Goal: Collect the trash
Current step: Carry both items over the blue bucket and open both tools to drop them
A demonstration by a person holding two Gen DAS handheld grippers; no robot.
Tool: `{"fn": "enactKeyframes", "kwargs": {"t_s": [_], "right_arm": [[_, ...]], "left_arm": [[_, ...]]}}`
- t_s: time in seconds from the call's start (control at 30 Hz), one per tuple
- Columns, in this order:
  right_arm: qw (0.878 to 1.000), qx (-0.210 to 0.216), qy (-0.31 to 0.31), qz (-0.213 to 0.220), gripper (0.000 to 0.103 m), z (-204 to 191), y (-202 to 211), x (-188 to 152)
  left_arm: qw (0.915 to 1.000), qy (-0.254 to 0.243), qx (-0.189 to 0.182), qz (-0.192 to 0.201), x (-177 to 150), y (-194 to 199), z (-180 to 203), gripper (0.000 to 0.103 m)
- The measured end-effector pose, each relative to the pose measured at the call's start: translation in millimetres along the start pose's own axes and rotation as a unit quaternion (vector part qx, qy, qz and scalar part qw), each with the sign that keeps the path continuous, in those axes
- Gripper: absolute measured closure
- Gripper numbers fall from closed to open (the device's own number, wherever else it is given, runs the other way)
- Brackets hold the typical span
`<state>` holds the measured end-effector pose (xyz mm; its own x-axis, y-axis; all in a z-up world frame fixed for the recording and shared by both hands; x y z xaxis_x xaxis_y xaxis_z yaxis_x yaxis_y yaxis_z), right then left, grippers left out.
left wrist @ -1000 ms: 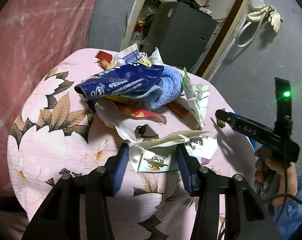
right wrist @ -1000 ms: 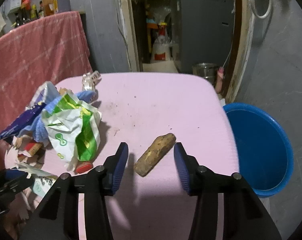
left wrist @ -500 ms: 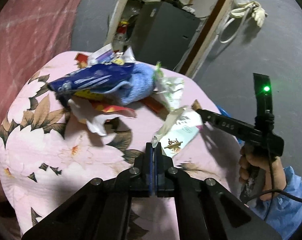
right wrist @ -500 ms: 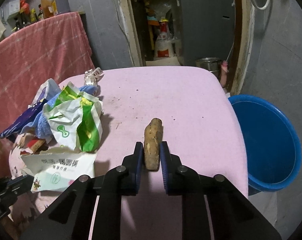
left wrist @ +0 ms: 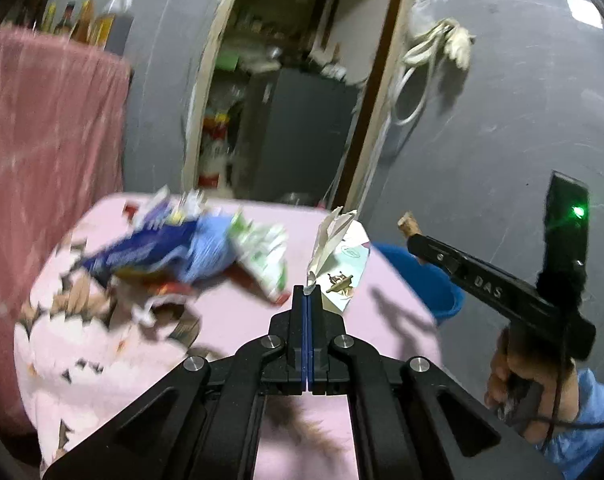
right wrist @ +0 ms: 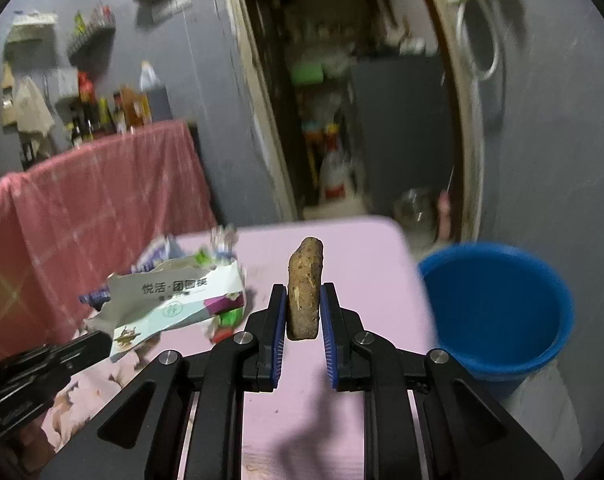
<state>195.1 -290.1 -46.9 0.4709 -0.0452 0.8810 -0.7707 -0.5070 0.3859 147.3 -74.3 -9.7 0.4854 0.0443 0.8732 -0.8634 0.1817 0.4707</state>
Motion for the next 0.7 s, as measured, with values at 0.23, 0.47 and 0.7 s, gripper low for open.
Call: {"fn": "enactKeyframes", "kwargs": {"t_s": [0.23,0.47,0.7], "right_arm": [[0.992,-0.036,0.026,0.115,0.088,18,56,27],[0.978,-0.094,0.055,0.180,0.088,64,76,42],[0.973,-0.134,0.041,0.182,0.088,137,77,35]], "left_arm": [[0.9957,-0.024,-0.010,0.089,29,-13,63,0.103],[0.9898,-0.041,-0.042,0.130,47,-57,144,0.103],[0.9933,-0.041,-0.062,0.089,58,-130,193,0.103]]}}
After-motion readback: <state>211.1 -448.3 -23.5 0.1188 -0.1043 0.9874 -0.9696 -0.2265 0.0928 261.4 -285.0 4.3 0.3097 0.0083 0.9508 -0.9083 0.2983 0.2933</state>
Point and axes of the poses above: each gripper's, at about its wrist camera, not at the fingertips, and y roughly against the way its jaws point, z to its right, x to its top, the point moved 2 cm from there along -y, roughly the way its jaws point, and after that the axes turned 10 degrees about x, right-handed, at the moved point
